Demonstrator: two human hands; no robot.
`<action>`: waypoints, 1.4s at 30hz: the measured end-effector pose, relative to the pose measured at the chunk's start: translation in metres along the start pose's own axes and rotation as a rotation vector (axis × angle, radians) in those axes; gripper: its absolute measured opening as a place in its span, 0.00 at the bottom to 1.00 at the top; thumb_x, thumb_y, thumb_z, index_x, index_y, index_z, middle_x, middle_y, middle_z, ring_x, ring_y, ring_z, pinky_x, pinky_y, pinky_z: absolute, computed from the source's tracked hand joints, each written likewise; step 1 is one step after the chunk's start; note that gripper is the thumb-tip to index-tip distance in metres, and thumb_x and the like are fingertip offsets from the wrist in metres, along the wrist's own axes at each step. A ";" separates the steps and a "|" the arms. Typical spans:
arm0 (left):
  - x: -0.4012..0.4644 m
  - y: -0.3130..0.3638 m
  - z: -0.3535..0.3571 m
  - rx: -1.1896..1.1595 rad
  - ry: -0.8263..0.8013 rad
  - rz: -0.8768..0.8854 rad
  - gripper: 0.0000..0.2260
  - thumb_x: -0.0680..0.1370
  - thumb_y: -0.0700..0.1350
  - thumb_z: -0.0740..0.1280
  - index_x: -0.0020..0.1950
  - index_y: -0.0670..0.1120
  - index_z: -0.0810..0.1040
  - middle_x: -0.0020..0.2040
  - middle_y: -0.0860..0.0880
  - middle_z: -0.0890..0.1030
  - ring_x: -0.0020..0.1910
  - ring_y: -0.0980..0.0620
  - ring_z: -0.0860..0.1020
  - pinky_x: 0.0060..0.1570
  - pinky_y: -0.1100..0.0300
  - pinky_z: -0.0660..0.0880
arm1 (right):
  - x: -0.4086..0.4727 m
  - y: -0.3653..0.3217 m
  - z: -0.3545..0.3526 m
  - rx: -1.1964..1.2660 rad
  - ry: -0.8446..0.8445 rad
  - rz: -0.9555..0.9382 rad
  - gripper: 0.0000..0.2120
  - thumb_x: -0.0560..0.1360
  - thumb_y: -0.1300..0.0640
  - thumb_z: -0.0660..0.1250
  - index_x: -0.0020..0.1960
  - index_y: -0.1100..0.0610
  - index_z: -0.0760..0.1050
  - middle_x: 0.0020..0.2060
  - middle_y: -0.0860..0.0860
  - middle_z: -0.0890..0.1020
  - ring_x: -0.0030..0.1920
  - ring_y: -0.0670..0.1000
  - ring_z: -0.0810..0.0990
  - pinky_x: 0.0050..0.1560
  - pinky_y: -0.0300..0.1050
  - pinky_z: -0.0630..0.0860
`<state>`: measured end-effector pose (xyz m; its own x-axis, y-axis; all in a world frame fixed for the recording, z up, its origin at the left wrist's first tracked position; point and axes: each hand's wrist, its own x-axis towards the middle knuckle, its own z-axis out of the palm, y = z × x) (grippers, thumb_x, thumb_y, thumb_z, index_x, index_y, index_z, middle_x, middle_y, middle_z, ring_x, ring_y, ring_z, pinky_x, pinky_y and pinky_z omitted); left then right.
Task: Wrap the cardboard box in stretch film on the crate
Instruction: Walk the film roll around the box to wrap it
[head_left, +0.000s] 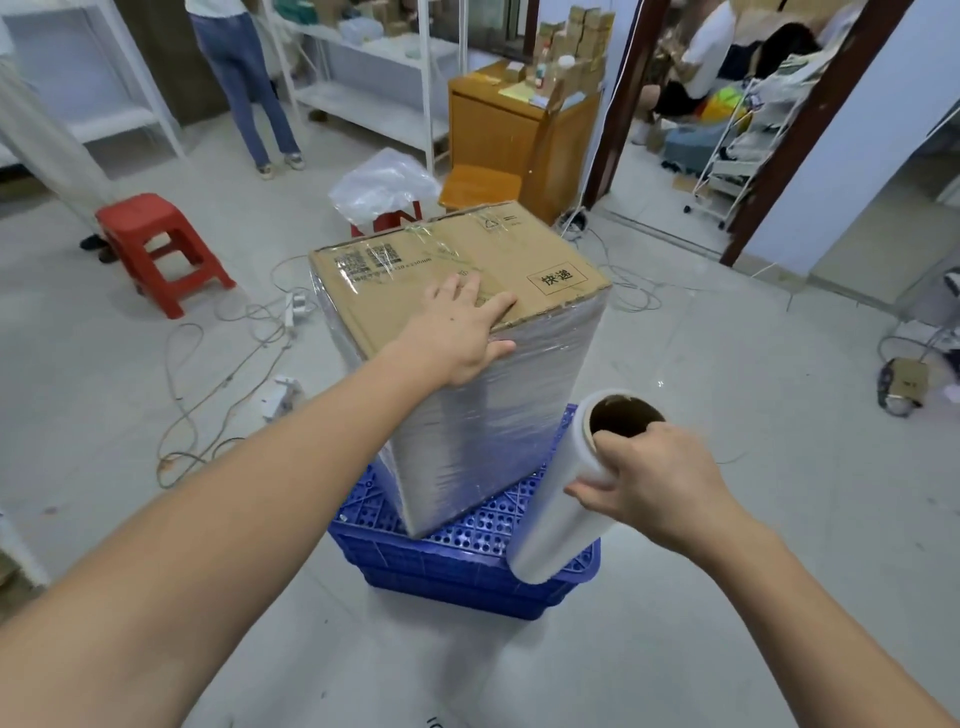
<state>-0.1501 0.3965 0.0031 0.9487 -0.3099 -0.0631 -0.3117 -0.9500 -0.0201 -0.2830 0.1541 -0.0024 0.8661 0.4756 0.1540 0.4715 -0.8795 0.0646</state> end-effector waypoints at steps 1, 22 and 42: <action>0.000 0.005 0.001 0.000 0.000 -0.006 0.31 0.83 0.68 0.52 0.84 0.58 0.50 0.84 0.38 0.50 0.82 0.35 0.51 0.80 0.40 0.51 | -0.001 -0.002 0.000 0.013 0.002 -0.018 0.33 0.58 0.38 0.78 0.31 0.53 0.55 0.21 0.46 0.58 0.22 0.53 0.61 0.25 0.37 0.52; -0.018 0.018 0.013 -0.034 0.026 -0.088 0.31 0.82 0.69 0.52 0.83 0.61 0.51 0.85 0.43 0.49 0.83 0.40 0.49 0.81 0.42 0.46 | -0.005 -0.060 -0.014 0.111 -0.086 -0.147 0.23 0.76 0.33 0.59 0.50 0.53 0.65 0.37 0.48 0.78 0.39 0.53 0.74 0.40 0.46 0.60; -0.040 -0.073 -0.006 -0.247 -0.056 0.507 0.38 0.76 0.74 0.62 0.81 0.55 0.65 0.83 0.49 0.60 0.82 0.46 0.57 0.80 0.39 0.52 | 0.010 -0.125 -0.004 -0.081 0.001 0.561 0.26 0.75 0.33 0.61 0.33 0.52 0.59 0.25 0.47 0.67 0.28 0.53 0.66 0.31 0.46 0.61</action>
<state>-0.1646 0.4776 0.0133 0.6772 -0.7336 -0.0573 -0.6993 -0.6659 0.2598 -0.3343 0.2687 -0.0050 0.9801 -0.0649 0.1878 -0.0752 -0.9960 0.0481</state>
